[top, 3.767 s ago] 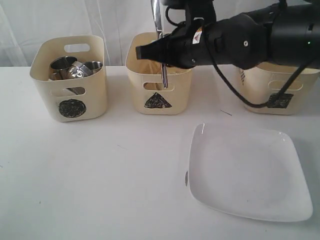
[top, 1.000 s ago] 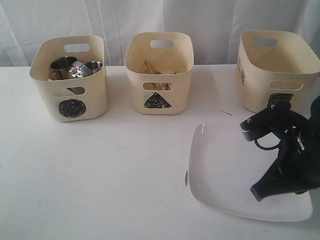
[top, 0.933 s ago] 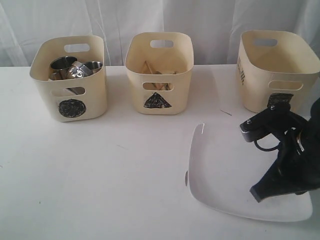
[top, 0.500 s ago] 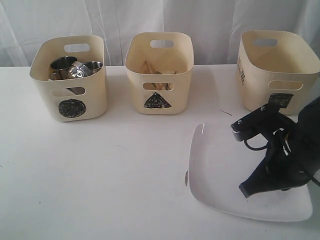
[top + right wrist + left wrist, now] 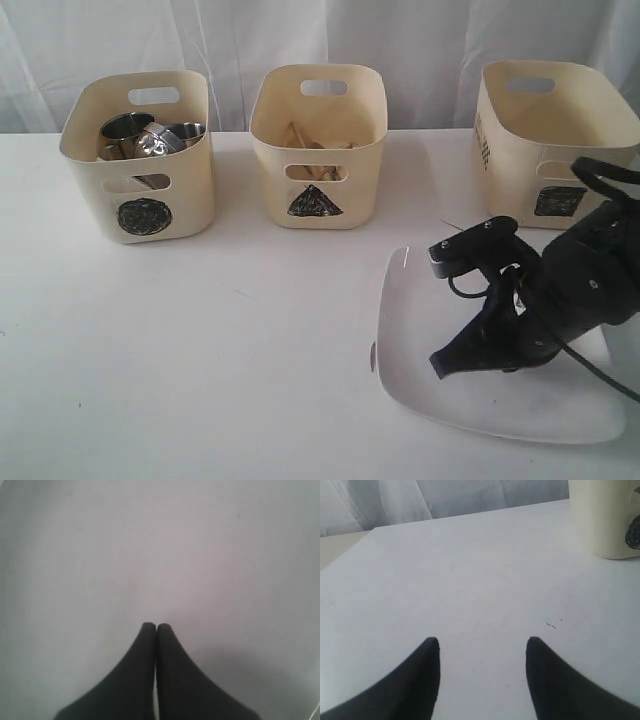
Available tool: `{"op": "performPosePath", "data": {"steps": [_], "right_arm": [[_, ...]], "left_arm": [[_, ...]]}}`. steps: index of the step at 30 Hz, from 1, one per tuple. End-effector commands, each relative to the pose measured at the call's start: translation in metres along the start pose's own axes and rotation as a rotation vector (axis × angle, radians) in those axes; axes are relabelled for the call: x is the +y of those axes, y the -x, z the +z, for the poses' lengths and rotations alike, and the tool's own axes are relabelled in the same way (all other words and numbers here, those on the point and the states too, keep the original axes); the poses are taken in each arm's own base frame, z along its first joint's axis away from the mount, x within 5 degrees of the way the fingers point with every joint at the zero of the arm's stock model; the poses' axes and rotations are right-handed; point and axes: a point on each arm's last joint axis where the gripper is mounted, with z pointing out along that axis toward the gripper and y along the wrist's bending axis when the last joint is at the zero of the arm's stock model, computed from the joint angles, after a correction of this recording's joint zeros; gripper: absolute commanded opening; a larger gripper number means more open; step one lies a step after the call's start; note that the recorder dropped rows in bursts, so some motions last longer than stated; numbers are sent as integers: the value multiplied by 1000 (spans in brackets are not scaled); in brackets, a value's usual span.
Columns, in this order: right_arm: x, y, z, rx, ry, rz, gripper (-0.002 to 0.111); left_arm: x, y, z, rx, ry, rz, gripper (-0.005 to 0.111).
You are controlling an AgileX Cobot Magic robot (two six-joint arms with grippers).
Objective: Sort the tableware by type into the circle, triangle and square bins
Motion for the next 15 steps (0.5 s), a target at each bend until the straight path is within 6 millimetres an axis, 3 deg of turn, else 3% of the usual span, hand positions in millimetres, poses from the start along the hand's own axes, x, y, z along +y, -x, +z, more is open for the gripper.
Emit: {"op": "performPosePath", "data": {"steps": [1, 7, 15], "right_arm": [[-2, 16, -4, -100, 11, 23, 0], [-1, 32, -6, -185, 23, 25, 0], [1, 29, 12, -132, 27, 20, 0]], "left_arm": [[0, -1, 0, -6, 0, -10, 56], [0, -1, 0, -6, 0, -10, 56], [0, -1, 0, -6, 0, -10, 56]]}}
